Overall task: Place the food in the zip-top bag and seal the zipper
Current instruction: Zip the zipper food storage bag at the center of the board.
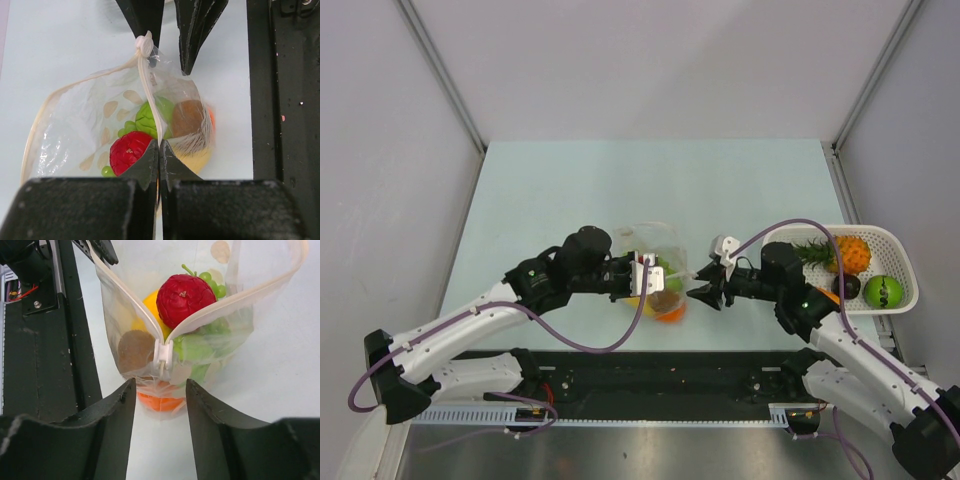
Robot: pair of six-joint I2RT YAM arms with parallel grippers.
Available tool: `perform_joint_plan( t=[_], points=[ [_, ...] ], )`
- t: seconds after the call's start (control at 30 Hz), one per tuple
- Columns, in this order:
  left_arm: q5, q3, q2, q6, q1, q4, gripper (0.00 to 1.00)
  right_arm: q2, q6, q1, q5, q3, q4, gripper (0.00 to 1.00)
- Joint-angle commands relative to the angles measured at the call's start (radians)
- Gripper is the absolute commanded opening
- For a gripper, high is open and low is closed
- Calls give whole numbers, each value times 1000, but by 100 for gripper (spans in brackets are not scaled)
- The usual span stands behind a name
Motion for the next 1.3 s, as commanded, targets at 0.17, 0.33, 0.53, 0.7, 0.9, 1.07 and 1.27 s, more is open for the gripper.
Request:
perform_joint_plan(
  t=[0.17, 0.33, 0.53, 0.7, 0.9, 1.07, 1.27],
  points=[
    [33, 0, -15, -2, 6, 33, 0, 0, 43, 11, 12, 27, 116, 72],
    [36, 5, -6, -3, 6, 39, 0, 10, 48, 17, 0, 29, 123, 49],
    [34, 2, -11, 1, 6, 31, 0, -11, 46, 17, 11, 23, 123, 31],
    [37, 0, -6, 5, 6, 33, 0, -11, 48, 17, 6, 35, 113, 51],
    [42, 4, -3, 8, 6, 34, 0, 4, 49, 19, 8, 41, 119, 23],
    [42, 5, -2, 20, 6, 24, 5, -6, 54, 19, 35, 35, 125, 0],
    [22, 51, -15, 37, 6, 85, 46, -14, 31, 19, 45, 32, 128, 0]
  ],
)
